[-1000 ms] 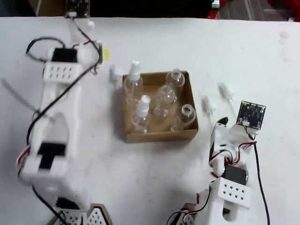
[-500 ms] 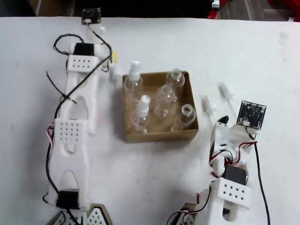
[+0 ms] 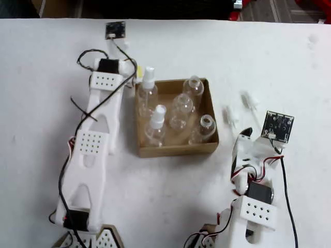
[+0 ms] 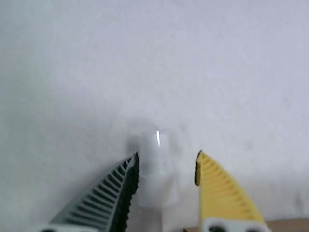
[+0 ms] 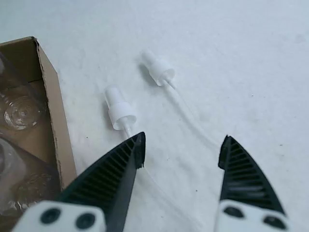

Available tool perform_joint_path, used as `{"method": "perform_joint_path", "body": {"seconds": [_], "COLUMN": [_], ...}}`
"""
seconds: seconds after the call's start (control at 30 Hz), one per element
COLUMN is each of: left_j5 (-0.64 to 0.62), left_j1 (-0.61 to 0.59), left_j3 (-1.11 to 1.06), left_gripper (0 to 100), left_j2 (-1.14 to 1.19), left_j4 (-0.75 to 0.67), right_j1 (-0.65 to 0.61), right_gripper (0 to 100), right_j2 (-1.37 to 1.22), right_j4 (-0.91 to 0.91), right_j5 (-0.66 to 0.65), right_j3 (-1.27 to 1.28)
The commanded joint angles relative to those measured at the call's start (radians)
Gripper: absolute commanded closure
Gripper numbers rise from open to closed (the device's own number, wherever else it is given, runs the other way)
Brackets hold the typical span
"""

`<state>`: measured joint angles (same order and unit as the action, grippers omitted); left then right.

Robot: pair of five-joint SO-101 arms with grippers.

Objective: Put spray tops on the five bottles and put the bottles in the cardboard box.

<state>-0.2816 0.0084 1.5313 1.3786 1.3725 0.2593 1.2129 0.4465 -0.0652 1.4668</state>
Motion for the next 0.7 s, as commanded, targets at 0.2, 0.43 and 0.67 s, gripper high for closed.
{"method": "perform_joint_path", "body": {"seconds": [0.2, 0.43, 0.67], "left_j5": [-0.035, 0.041, 0.144], "left_j1": [-0.036, -0.051, -0.048], "left_j3": [0.046, 0.068, 0.138], "left_gripper": [83, 96, 96], "left_j2": [0.012, 0.005, -0.096], "left_j4": [0.017, 0.107, 0.368], "right_j1": [-0.016, -0.016, -0.016], "right_gripper": [77.2, 77.2, 77.2], "right_j2": [0.008, 0.008, 0.008], "right_j4": [-0.022, -0.022, -0.022], "right_j5": [-0.014, -0.014, -0.014], "right_j3": [-0.008, -0.008, -0.008]}}
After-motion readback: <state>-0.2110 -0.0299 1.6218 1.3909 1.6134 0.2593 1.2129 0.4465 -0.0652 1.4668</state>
